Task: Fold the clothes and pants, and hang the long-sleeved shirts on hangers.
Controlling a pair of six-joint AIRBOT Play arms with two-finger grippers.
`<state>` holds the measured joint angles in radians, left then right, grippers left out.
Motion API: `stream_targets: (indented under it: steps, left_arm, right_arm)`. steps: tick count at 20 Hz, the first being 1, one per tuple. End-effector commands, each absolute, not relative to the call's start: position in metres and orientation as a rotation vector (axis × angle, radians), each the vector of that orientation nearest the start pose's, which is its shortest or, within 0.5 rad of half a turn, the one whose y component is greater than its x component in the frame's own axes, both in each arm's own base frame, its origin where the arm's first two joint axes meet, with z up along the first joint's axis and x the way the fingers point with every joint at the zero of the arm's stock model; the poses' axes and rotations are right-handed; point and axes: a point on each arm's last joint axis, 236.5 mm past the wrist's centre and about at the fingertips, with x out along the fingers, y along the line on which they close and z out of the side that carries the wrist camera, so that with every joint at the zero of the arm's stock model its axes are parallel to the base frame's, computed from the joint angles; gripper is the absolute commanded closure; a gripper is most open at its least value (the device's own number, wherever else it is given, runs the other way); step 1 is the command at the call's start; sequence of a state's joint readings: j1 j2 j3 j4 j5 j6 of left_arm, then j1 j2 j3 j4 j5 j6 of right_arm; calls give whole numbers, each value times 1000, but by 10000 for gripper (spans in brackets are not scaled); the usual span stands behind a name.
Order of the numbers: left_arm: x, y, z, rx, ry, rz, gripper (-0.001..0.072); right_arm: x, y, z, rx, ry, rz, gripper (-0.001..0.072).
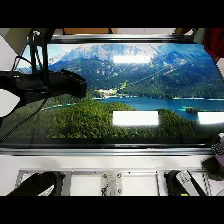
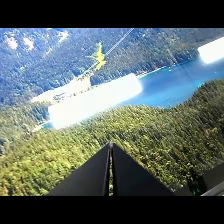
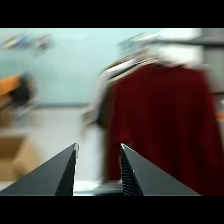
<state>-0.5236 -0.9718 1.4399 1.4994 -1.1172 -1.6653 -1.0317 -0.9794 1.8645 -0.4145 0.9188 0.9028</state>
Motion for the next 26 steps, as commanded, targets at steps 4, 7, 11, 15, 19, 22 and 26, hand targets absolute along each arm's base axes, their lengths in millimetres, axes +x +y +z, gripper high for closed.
stream_targets:
  steps: [4, 7, 11, 15, 19, 22, 26]
  left_arm:
    - [347, -218, 204, 34, 789, -500, 691]
    - [349, -215, 182, -21, 784, -477, 691]
    - [351, -211, 175, -40, 739, -471, 691]
    - [345, -208, 174, -39, 743, -471, 691]
    - [345, -207, 176, -40, 737, -472, 691]
    - [345, -207, 176, -39, 736, -470, 691]
    - [346, -207, 176, -39, 734, -471, 691]
  right_arm:
    - [378, 97, 359, -162, 321, 720, 415]
    - [357, 179, 271, -232, 541, 919, 414]
    - [322, 251, 202, -221, 671, 1105, 414]
    - [307, 273, 178, -226, 736, 1175, 414]
    - [307, 273, 178, -223, 736, 1175, 475]
    - [307, 273, 178, -226, 737, 1173, 683]
    - [307, 273, 178, -226, 736, 1173, 683]
